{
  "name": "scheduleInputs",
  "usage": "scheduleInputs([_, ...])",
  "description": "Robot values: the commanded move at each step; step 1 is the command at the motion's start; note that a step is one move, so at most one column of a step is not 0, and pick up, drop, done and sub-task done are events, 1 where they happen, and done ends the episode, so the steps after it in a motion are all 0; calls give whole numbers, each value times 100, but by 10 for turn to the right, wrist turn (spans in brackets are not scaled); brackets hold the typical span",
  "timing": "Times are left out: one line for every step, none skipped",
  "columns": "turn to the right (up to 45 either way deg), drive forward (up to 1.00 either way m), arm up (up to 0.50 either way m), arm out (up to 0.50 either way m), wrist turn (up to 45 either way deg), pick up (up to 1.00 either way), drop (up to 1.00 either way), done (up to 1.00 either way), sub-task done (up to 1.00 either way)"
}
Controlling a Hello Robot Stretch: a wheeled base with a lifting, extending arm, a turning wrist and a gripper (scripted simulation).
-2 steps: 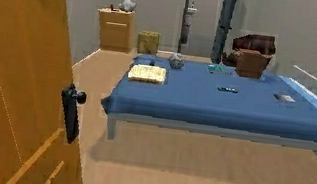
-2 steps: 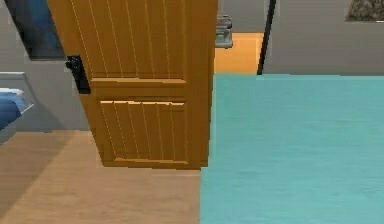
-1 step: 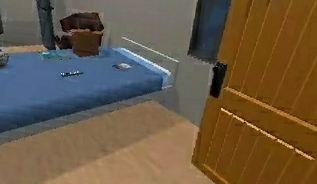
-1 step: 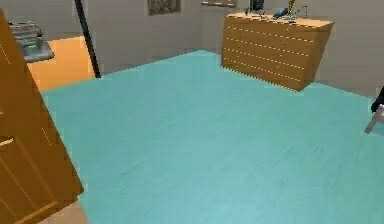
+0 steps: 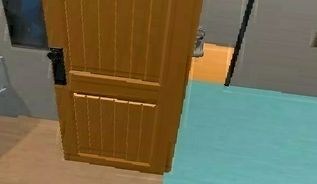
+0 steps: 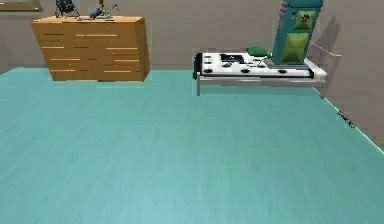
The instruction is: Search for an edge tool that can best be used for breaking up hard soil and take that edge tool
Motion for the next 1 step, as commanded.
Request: scheduleInputs([0,15,0,0,0,0,0,0,0])
